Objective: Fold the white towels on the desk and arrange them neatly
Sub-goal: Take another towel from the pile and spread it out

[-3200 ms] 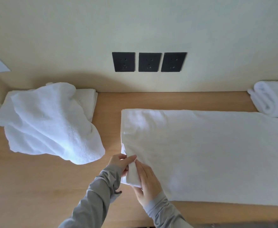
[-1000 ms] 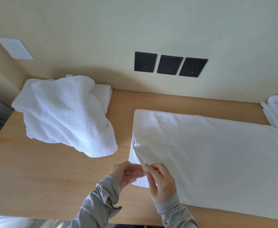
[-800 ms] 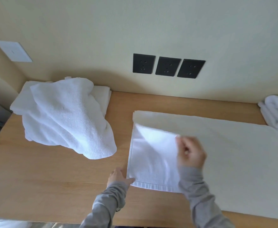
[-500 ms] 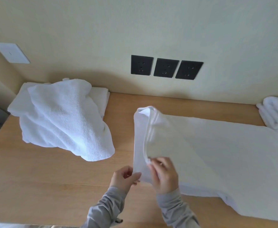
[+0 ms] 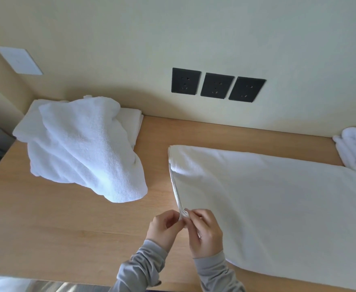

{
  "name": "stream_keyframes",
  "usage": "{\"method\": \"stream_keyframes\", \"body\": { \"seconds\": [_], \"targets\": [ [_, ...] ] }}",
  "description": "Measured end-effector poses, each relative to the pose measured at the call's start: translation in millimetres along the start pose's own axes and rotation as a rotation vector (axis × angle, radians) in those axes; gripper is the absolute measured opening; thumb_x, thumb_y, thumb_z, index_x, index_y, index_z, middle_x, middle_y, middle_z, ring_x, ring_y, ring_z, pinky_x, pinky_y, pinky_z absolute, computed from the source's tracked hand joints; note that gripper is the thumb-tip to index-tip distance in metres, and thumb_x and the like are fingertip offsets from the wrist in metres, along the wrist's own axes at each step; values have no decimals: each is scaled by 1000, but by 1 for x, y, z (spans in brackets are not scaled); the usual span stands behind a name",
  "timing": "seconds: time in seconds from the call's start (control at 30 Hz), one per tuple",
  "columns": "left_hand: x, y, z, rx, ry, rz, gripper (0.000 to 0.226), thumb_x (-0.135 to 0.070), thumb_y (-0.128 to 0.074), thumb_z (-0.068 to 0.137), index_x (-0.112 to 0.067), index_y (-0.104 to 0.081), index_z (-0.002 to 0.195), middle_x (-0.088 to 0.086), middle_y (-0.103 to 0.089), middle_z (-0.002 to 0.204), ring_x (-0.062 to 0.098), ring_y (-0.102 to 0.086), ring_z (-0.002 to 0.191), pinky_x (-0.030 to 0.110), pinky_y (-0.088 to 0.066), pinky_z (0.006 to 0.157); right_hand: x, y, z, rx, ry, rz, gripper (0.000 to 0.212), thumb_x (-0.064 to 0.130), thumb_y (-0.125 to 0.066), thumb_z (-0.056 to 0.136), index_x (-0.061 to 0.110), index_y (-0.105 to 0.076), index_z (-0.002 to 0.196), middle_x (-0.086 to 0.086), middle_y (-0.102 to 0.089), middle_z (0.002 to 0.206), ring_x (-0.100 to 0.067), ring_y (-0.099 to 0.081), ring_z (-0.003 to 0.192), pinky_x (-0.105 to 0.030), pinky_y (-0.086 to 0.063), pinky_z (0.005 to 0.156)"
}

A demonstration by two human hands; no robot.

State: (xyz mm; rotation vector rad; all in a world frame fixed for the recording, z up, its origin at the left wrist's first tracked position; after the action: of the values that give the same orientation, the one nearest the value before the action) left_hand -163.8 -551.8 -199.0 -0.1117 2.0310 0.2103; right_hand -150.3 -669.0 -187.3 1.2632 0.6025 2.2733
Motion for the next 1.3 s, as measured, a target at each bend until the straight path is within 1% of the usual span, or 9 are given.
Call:
{"method": "stream_keyframes", "body": {
  "seconds": [0.2,0.3,0.43,0.6,0.63,0.8,0.93,1.17,1.3],
  "targets": [
    [6,3,-6,-10,-24,-78,14,-11,-68,73,-11,-63,61,3,-56,60,18,-49,66,37,-43,71,1,-1,-6,67,-14,36,39,25,-43,96,-1,-71,94,-8,-63,82,-13,-57,76,-26,-51,63],
    [7,0,-8,1,10,-141,27,-35,-66,69,-8,-66,66,3,-62,65,17,-57,71,41,-49,80,-1,1,-11,107,-47,87,32,19,-47,92,-2,-69,103,-9,-61,88,-19,-62,76,-30,-54,61],
    [14,-4,-5,-120,66,102,44,-57,-69,70,-20,-51,55,-12,-49,49,2,-43,50,9,-37,53,-3,1,-26,203,-81,186,38,-8,-50,75,3,-67,108,-4,-61,96,-10,-62,88,-23,-54,72],
    [15,3,3,-200,73,238,38,-34,-72,77,-17,-46,55,-10,-39,51,8,-35,53,12,-30,48,-31,0,-1,410,-611,540,51,-20,-40,75,20,-70,87,-7,-73,84,-16,-69,81,-32,-54,75],
    [15,5,4,-195,69,244,35,-32,-70,78,-17,-47,56,-10,-39,52,8,-35,53,12,-30,48,-36,-2,12,474,-597,494,57,-23,-37,75,22,-68,87,-6,-72,86,-16,-68,81,-32,-53,77],
    [9,7,3,-159,45,234,35,-24,-69,77,-17,-43,54,-10,-34,50,6,-31,50,12,-29,49,-38,-34,88,858,-49,64,66,-21,-34,69,17,-63,115,1,-59,115,-10,-50,113,-20,-36,101],
    [10,8,0,-151,24,207,30,-21,-69,78,-14,-47,57,-8,-37,52,9,-32,53,15,-29,52,-46,-80,124,1229,400,-321,61,-13,-41,76,18,-54,127,4,-48,138,-12,-34,131,-31,-28,107],
    [39,17,-14,-323,111,201,36,-19,-71,76,-23,-46,52,-7,-38,46,7,-33,49,17,-31,53,-74,-128,187,1341,677,-772,62,7,-57,78,24,-39,135,5,-33,145,-13,-21,137,-37,-18,109],
    [63,22,-21,-413,203,187,33,-19,-71,76,-20,-51,50,-6,-42,46,6,-35,48,16,-32,53,-87,-143,210,1325,869,-849,58,5,-55,75,22,-46,129,5,-43,138,-17,-32,126,-36,-23,105]
  ]
}}
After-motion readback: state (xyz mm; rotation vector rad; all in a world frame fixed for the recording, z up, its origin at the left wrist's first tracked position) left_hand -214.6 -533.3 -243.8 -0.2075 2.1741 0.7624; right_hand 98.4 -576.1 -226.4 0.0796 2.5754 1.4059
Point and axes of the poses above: each hand's wrist, its own z-axis towards the middle knuckle, its own y-axis out of the back of the hand, x = y × z, the point moved 3 cm from there along z, towards the middle knuckle
